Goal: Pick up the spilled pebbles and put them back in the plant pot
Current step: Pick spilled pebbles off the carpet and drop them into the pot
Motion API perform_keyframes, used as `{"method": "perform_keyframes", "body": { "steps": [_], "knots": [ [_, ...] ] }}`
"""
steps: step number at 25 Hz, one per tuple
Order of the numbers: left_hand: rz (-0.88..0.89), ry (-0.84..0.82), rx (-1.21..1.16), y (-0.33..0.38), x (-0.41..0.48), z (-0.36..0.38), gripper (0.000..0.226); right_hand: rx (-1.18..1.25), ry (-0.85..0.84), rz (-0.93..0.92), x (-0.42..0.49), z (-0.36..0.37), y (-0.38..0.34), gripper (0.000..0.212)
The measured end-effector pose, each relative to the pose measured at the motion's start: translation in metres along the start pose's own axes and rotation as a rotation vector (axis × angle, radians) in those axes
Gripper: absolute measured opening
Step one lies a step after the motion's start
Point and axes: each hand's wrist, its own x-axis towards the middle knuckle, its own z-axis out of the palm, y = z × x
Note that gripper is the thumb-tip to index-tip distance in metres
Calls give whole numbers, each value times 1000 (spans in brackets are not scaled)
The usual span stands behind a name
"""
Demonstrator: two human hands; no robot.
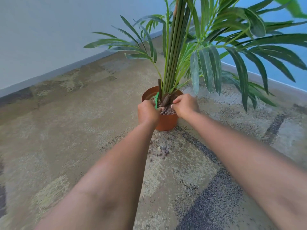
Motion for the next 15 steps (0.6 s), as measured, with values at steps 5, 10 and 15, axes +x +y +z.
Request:
{"method": "perform_keyframes", "body": {
  "steps": [5,10,15],
  "knots": [
    [-30,148,-206,-40,-42,-10,8,24,97,-379,-43,0,44,11],
    [-213,2,-44,-125,-108,2,16,-53,-221,-265,-81,44,83,13],
    [-181,-69,-42,-136,-126,20,26,-132,-398,-148,-94,80,95,9]
  ]
}}
